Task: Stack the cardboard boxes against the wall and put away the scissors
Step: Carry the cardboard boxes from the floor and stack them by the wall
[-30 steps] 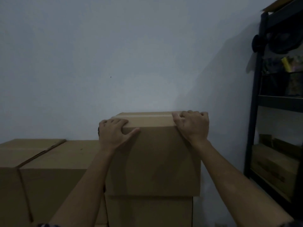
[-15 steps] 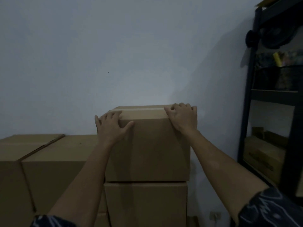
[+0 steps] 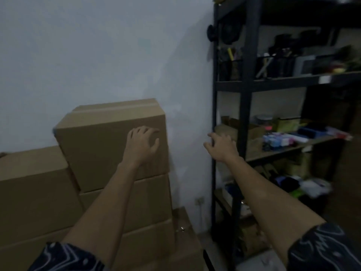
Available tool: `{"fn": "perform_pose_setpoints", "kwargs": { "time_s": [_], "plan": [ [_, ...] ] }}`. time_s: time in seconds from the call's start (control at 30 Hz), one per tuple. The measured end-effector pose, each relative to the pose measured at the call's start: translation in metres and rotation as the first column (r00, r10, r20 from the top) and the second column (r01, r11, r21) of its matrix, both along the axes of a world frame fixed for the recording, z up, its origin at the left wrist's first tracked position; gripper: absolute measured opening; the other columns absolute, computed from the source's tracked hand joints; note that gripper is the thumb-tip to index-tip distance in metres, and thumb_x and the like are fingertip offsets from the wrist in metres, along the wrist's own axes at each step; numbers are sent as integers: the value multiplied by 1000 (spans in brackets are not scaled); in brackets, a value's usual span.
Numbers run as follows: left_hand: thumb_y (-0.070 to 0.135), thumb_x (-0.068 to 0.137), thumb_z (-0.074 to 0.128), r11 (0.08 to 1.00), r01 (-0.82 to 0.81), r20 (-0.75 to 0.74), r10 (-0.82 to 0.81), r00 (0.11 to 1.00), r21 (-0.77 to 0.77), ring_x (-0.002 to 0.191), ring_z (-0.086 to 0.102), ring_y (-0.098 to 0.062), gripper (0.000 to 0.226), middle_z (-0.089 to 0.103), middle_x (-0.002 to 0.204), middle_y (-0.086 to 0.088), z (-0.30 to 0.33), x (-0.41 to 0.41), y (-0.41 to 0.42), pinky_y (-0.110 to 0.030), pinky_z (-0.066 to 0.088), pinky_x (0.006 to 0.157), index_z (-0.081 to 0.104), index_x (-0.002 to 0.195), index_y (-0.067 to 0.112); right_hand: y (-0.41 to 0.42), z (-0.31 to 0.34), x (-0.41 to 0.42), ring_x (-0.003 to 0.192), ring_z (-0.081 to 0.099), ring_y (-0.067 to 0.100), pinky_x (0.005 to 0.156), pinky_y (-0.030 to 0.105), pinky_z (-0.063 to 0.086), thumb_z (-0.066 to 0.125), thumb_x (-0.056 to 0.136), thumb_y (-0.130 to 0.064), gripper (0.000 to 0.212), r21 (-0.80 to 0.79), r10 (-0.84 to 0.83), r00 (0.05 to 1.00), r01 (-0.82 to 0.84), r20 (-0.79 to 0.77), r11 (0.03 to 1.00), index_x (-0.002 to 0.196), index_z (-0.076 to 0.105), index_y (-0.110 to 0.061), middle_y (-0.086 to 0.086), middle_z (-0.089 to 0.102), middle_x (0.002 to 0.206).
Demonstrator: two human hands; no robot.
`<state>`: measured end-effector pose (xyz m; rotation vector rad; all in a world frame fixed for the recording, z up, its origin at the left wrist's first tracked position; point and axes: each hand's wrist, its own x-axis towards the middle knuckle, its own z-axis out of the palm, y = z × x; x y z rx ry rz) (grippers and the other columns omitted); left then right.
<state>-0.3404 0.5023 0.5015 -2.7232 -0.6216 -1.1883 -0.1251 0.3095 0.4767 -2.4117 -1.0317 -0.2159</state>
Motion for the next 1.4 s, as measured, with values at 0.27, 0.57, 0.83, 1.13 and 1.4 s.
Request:
{"fn": "perform_pose_setpoints", "kwargs": {
  "time_s": [0.27, 0.57, 0.83, 1.13, 1.4],
  "plan": [
    [50, 96, 45, 932, 215, -381, -320, 868, -293, 144, 21, -29, 62, 35, 153, -8, -41, 122, -173, -43, 16, 115, 27, 150, 25, -207, -49, 39, 143, 25, 37, 114, 52, 25, 35, 97, -65, 70, -202, -288, 940, 251, -182, 947, 155, 23, -29, 12, 27, 158],
    [51, 95, 45, 808, 379, -494, -580, 648, -451, 131, 42, -27, 61, 44, 143, -7, -113, 246, -407, -41, 37, 107, 31, 148, 26, -471, -119, 89, 146, 22, 36, 114, 53, 22, 34, 98, -64, 71, -251, -489, 825, 428, -283, 868, 157, 16, -30, 14, 24, 160],
    [49, 90, 54, 695, 377, -555, -718, 421, -612, 125, 50, -28, 62, 51, 141, -8, -221, 329, -626, -38, 43, 103, 39, 145, 23, -690, -218, 104, 146, 23, 35, 116, 52, 21, 36, 96, -66, 75, -377, -720, 568, 615, -398, 693, 158, 13, -29, 16, 23, 160],
    [47, 94, 53, 552, 274, -512, -833, 208, -787, 133, 44, -30, 62, 42, 149, -8, -307, 406, -812, -38, 37, 109, 34, 148, 23, -853, -303, 140, 146, 24, 36, 115, 50, 22, 38, 96, -64, 75, -423, -824, 301, 744, -480, 518, 158, 13, -30, 16, 23, 160],
    [49, 89, 52, 480, 203, -475, -877, 75, -854, 126, 51, -30, 62, 51, 142, -7, -410, 486, -945, -41, 44, 103, 39, 143, 22, -986, -394, 188, 139, 34, 40, 113, 47, 32, 47, 94, -61, 76, -381, -826, 105, 850, -554, 363, 156, 20, -28, 23, 35, 149]
  ]
}}
